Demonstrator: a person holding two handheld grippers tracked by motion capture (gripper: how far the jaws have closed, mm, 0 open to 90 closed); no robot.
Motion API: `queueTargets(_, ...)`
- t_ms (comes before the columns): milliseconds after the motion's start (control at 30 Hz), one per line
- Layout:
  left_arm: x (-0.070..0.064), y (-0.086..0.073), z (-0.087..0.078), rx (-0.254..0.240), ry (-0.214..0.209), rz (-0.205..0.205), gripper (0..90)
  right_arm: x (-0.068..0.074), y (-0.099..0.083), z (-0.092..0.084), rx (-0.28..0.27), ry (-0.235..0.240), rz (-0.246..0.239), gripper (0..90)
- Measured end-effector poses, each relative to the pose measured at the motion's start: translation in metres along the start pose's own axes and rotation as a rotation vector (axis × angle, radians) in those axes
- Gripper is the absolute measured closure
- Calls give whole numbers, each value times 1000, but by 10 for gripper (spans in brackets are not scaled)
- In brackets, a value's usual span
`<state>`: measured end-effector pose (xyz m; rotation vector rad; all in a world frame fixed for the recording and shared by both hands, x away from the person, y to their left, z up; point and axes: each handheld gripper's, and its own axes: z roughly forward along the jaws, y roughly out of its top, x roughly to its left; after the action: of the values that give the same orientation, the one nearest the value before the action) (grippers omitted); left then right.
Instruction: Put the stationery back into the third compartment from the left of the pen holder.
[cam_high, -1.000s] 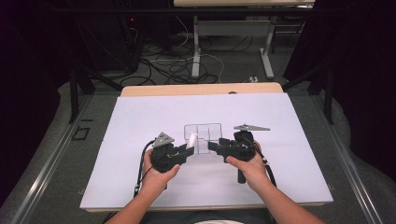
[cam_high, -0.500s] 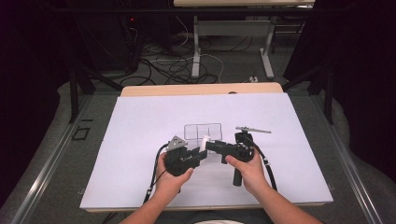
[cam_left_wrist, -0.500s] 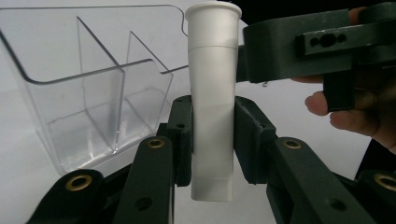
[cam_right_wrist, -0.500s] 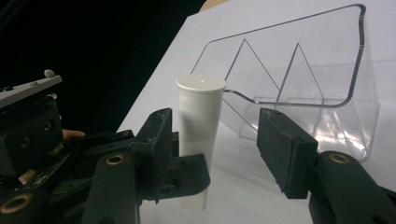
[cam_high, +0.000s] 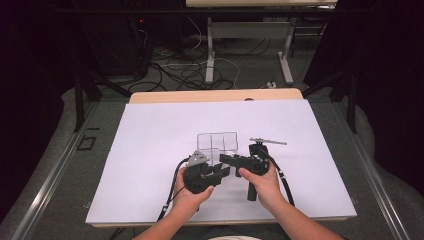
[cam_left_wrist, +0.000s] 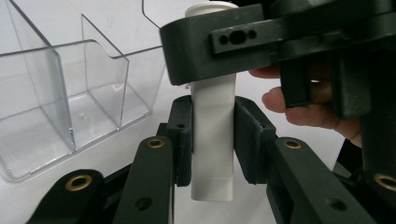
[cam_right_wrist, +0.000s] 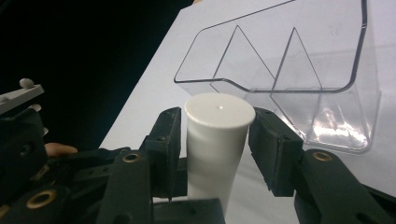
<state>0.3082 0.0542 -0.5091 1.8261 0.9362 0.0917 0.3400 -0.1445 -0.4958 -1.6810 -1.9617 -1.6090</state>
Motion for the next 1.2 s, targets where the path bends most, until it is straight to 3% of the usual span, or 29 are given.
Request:
queueTargets(267,0,-2,3,11,-7,5,703,-3,1,-1,13,-3,30,656)
queueTargets(700,3,-4,5,22,-19,-10,698,-5,1,0,32,-1,43,664)
queueTargets(967,7,-7,8,69,-15,-19,619,-5,3,-2,15,-5,43,664)
queueTargets(1200,9,-9,11,69,-5,-13,545,-8,6,-4,-3,-19,35,664)
